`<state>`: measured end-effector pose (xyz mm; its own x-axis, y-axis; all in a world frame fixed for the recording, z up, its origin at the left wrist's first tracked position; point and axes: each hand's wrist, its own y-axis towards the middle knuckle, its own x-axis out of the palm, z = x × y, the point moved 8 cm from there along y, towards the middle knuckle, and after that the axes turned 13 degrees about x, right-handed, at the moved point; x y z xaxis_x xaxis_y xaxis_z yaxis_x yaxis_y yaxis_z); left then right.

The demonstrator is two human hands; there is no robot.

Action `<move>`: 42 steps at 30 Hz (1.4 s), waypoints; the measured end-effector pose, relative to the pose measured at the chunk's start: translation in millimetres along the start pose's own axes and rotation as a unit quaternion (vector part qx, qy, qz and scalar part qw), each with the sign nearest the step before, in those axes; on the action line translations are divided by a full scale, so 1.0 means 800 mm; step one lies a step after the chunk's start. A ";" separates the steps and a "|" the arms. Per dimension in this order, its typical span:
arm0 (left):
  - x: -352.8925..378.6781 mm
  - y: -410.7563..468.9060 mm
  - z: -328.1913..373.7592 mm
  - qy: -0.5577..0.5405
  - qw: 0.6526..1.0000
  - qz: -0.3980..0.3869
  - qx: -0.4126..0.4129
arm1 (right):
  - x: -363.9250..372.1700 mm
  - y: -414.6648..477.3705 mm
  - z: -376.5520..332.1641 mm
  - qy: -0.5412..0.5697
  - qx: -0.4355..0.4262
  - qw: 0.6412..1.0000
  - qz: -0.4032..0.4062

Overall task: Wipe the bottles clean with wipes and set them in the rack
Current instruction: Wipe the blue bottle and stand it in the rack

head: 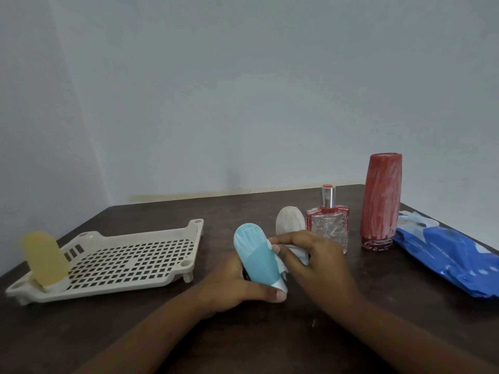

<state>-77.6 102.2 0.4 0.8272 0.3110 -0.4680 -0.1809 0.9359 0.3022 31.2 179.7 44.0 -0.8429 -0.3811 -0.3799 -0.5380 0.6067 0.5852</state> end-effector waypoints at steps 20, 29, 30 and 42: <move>0.000 0.004 0.013 0.189 0.979 0.029 0.071 | 0.040 -0.048 -0.054 -0.222 -0.283 0.930 -0.078; 0.001 0.001 0.011 0.059 0.997 0.026 0.042 | 0.016 -0.029 -0.051 -0.175 -0.226 0.958 -0.011; 0.003 0.000 0.012 0.043 0.998 0.021 0.038 | 0.013 -0.024 -0.047 -0.161 -0.208 0.965 -0.005; 0.006 -0.001 0.015 0.006 0.999 0.012 0.039 | -0.013 0.001 -0.010 -0.008 -0.052 0.997 0.055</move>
<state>-67.1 101.1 8.3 0.8165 0.3360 -0.4694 -0.1585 0.9124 0.3775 38.9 178.8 54.0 -0.8973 -0.3047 -0.3194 -0.4403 0.5677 0.6956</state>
